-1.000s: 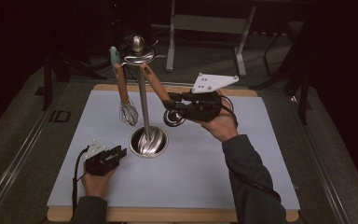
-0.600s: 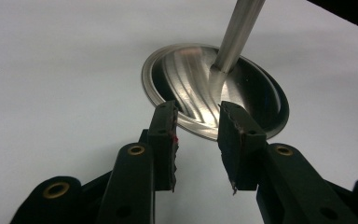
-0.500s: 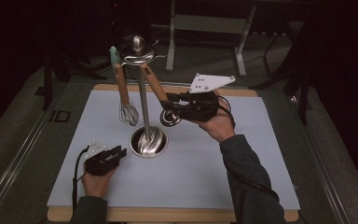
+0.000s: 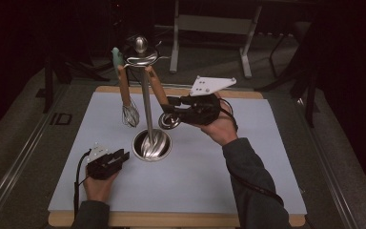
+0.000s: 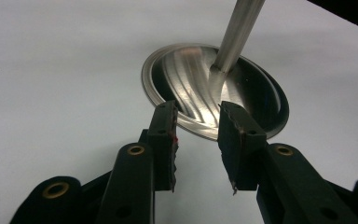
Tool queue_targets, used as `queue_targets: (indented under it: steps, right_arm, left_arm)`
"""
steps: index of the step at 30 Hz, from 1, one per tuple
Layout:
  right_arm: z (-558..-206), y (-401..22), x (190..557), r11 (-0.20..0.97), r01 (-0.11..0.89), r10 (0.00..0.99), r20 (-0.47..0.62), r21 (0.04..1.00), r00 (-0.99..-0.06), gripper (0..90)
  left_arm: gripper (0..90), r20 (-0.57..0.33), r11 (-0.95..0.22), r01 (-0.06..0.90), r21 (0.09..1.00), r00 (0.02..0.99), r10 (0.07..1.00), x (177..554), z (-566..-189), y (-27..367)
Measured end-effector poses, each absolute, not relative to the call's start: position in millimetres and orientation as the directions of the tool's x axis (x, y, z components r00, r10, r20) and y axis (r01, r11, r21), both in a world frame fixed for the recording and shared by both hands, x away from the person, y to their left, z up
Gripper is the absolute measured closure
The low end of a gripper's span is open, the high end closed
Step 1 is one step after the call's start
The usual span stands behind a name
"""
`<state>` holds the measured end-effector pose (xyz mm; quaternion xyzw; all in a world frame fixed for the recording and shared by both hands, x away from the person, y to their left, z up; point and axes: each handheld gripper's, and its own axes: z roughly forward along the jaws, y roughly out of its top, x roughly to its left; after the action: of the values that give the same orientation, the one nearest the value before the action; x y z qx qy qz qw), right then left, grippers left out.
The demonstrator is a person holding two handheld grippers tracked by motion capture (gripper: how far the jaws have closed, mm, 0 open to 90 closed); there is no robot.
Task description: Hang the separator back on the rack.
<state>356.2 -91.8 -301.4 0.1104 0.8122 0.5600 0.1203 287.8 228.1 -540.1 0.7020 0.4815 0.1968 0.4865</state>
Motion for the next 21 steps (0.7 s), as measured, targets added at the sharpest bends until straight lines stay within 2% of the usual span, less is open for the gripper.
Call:
queue_targets:
  steps: [21]
  right_arm:
    - [-305.6, -90.8, 360.6, 0.355, 0.075, 0.338, -0.054, 0.932, -0.94, 68.1]
  left_arm:
    - [67.5, -0.192, -0.064, 0.484, 0.873, 0.459, 0.867, 287.8, -540.0, 228.2]
